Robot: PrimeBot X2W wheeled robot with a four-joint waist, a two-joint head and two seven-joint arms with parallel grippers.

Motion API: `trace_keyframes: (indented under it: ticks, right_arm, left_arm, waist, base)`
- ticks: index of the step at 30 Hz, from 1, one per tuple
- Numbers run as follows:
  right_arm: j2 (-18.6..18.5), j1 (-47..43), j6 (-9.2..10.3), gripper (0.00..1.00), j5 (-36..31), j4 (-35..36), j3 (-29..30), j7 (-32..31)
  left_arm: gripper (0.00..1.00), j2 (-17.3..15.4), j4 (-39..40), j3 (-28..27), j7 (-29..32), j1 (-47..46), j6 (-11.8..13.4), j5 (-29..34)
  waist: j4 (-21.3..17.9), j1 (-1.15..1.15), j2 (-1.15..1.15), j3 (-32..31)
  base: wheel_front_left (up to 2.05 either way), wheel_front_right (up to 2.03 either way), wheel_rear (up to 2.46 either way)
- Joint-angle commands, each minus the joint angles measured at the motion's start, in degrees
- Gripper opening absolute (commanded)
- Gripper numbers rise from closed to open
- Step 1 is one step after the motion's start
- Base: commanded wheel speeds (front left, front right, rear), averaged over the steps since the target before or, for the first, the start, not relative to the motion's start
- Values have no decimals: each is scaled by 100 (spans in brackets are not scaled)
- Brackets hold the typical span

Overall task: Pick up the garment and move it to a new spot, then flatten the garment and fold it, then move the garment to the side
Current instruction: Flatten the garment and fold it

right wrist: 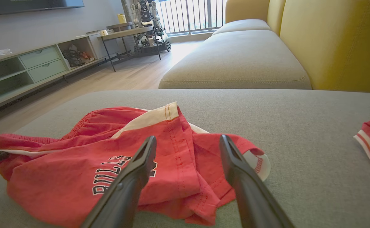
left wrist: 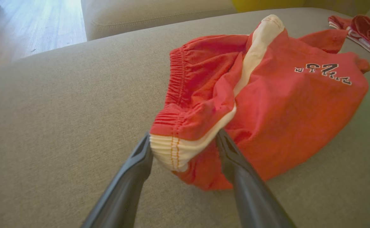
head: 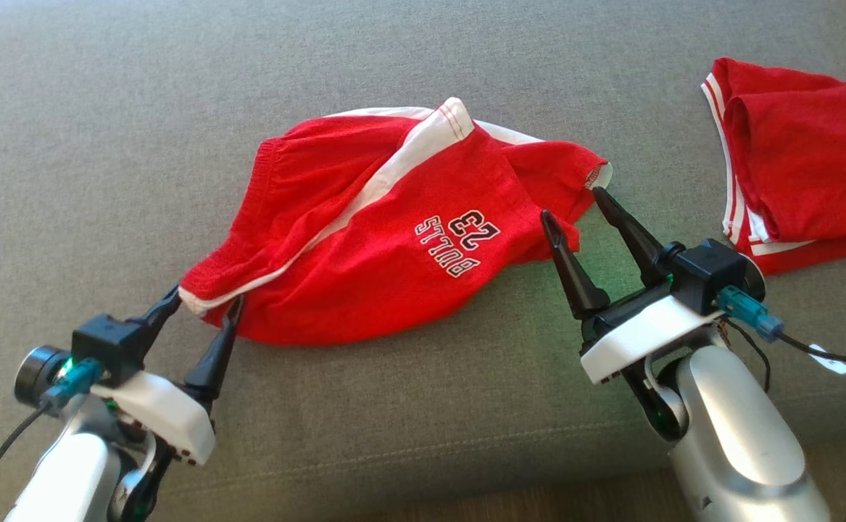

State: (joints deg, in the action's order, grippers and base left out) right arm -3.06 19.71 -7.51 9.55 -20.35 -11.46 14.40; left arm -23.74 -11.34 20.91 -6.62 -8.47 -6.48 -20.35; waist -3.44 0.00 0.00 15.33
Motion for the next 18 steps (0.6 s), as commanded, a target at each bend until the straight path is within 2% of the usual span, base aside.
trace_keyframes:
  ticks: [1, 7, 13, 18]
  right_arm:
    - [18, 126, 2, 100, 30, 173, -115, 53]
    - [18, 118, 2, 100, 23, 173, -103, 57]
    - [18, 106, 2, 100, 21, 186, -62, 59]
    - [18, 97, 2, 100, 35, 227, -63, 59]
  left_arm:
    - [100, -251, 277, -245, 35, -125, 43, -38]
    - [86, -361, 684, -190, 243, 45, 95, -31]
    - [78, -512, 991, -110, 513, 277, 113, -47]
    - [64, -594, 1145, -30, 672, 360, 99, -67]
  waist:
    - [-1, 0, 0, 7]
    - [-22, 0, 0, 26]
    - [-39, 0, 0, 25]
    - [-55, 0, 0, 25]
  base:
    - [0, 0, 0]
    - [0, 0, 0]
    - [0, 0, 0]
    - [0, 0, 0]
